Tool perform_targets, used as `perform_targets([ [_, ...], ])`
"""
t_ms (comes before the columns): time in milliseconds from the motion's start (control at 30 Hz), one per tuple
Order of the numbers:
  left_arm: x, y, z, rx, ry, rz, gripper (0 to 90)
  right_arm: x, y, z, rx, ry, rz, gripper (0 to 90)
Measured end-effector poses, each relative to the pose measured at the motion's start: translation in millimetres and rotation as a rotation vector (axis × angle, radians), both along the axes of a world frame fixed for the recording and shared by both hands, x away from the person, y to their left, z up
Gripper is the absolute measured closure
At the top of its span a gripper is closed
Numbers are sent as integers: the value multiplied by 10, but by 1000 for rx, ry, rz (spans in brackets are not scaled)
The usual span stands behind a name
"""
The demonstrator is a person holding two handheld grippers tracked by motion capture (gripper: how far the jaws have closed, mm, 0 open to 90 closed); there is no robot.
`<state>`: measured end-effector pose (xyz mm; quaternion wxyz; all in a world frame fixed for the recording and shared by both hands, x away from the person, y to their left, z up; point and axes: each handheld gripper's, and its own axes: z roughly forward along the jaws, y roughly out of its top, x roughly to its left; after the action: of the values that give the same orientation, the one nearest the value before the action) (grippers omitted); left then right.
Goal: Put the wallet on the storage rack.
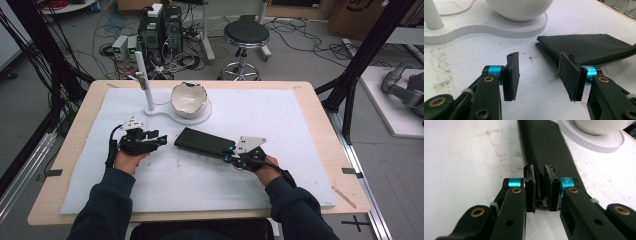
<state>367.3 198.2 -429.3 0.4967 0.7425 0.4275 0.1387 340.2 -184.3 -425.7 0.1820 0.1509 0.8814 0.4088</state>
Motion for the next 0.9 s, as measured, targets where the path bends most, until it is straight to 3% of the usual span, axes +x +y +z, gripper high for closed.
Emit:
perform_targets([
  [433, -14, 49, 13, -15, -7, 11, 518, 42, -286, 295, 216, 166, -115, 820],
  [633, -15, 51, 12, -14, -6, 4, 529, 113, -493, 334, 314, 233, -220, 817],
  [733, -17, 41, 10, -14, -8, 5, 531, 156, -583, 334, 349, 235, -291, 810],
  [900, -15, 36, 5, -12, -4, 3, 531, 201, -638, 311, 360, 197, -325, 774],
])
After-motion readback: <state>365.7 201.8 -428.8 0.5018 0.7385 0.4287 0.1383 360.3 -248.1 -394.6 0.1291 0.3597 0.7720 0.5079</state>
